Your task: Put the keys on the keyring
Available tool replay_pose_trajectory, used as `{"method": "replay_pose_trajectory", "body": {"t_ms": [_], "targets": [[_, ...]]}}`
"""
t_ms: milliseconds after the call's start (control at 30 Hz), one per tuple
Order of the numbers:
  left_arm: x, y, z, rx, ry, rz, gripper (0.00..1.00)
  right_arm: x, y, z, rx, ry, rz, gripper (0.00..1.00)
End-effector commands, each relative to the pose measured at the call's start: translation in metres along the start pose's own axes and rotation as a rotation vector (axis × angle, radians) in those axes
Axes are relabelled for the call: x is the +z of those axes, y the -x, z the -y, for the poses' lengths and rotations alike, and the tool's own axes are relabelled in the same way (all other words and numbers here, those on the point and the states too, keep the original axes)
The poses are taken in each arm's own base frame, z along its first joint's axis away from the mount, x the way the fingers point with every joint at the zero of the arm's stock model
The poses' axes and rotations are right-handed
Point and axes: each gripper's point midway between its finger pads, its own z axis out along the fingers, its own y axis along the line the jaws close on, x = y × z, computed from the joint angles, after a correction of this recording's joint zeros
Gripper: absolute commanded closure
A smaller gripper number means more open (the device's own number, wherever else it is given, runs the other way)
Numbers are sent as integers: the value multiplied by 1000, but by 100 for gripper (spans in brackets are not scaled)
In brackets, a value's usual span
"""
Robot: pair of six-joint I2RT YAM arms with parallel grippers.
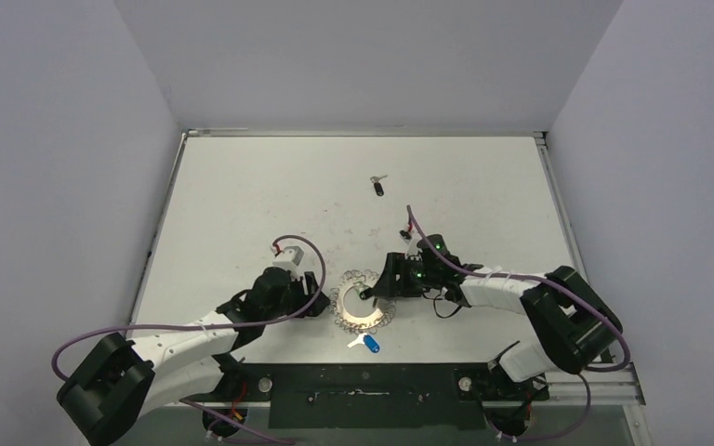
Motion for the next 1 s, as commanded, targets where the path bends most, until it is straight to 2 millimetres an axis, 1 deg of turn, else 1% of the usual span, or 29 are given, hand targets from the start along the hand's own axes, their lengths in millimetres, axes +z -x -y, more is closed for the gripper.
{"method": "replay_pose_trajectory", "body": {"t_ms": [0, 67, 133, 233, 300, 333, 400, 500, 533, 567, 633, 733, 800, 967], "targets": [[1, 34, 21, -8, -56, 77, 44, 24, -1, -28, 18, 67, 7, 44], [-1, 41, 19, 25, -43, 85, 40, 32, -4, -49, 13, 121, 3, 44], [-4, 46, 14, 44, -14, 84, 34, 36, -6, -66, -5, 158, -1, 43], [-9, 52, 7, 70, 15, 73, 28, 32, 0, -78, -23, 175, 26, 40], [-13, 51, 7, 72, 3, 49, 28, 23, 9, -76, -48, 146, 60, 34], [-14, 48, 4, 69, 8, 33, 28, 17, 14, -73, -65, 110, 78, 29], [-15, 46, 4, 63, 0, 23, 29, 8, 21, -67, -110, 64, 100, 24], [-15, 45, 9, 64, -31, 23, 33, -2, 28, -55, -118, 30, 102, 23], [-15, 44, 10, 66, -38, 22, 35, -5, 32, -50, -106, 26, 105, 24], [-14, 49, 16, 74, -67, 45, 36, -6, 33, -45, -99, 27, 104, 25], [-12, 51, 22, 90, -103, 54, 39, -8, 35, -38, -90, 29, 102, 26], [-11, 54, 31, 127, -144, 60, 44, -6, 32, -27, -84, 19, 78, 32], [-9, 56, 40, 171, -182, 67, 47, -2, 28, -25, -83, 27, 51, 37], [-3, 54, 61, 324, -254, 77, 49, 10, 24, -30, -44, 88, 33, 52]]}}
